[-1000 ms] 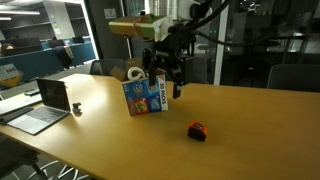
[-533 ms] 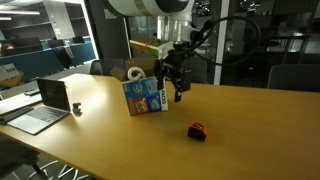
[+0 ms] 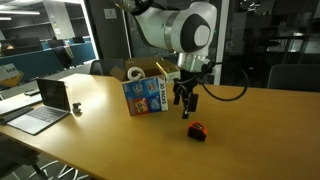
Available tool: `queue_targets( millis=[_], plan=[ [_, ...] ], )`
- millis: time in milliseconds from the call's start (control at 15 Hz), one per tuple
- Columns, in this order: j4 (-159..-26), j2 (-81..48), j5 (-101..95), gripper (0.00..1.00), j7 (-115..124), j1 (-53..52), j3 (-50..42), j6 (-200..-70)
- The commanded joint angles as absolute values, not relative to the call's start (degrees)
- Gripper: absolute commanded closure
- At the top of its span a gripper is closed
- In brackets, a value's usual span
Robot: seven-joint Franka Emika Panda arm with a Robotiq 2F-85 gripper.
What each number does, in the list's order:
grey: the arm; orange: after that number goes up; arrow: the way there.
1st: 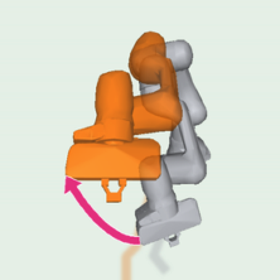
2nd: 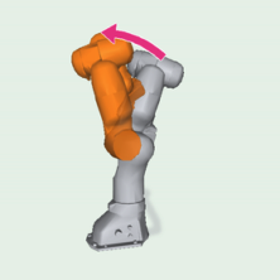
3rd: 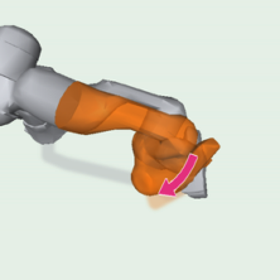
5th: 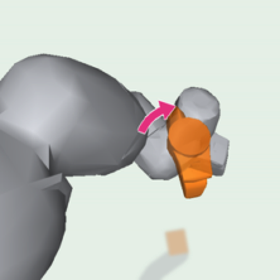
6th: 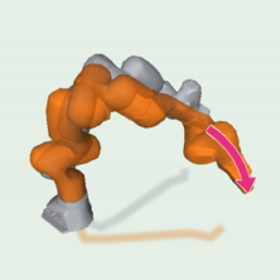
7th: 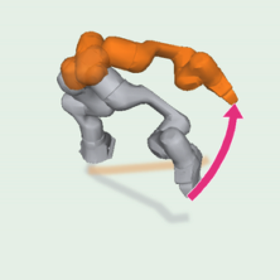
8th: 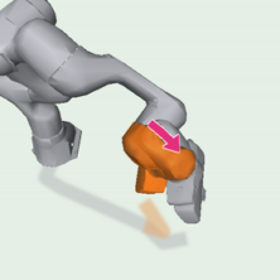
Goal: Pick up the measuring tape from the table and put it in the box
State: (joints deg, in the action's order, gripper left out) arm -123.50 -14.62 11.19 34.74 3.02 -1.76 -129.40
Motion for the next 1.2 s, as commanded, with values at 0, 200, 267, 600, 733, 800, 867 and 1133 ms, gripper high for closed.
queue_targets(
  millis=[0, 200, 267, 600, 733, 800, 867, 1133],
  plan=[
    [-116.5, -22.7, 16.8, 0.00, 40.0, 2.9, -3.8, -130.9],
    [-111.7, -27.8, 20.2, 0.00, 45.4, 2.7, -5.1, -131.1],
    [-109.9, -29.6, 20.9, 0.00, 47.3, 2.7, -5.3, -130.9],
    [-102.3, -37.0, 21.8, 0.00, 54.2, 2.7, -5.4, -130.1],
    [-100.3, -39.5, 21.5, 0.00, 55.6, 2.7, -5.2, -130.4],
    [-99.6, -40.8, 21.4, 0.00, 55.6, 2.9, -5.1, -130.5],
    [-98.8, -42.0, 21.0, 0.00, 55.9, 2.8, -5.2, -130.5],
    [-96.5, -46.0, 20.6, 0.00, 55.4, 3.0, -5.3, -130.3]
  ],
)
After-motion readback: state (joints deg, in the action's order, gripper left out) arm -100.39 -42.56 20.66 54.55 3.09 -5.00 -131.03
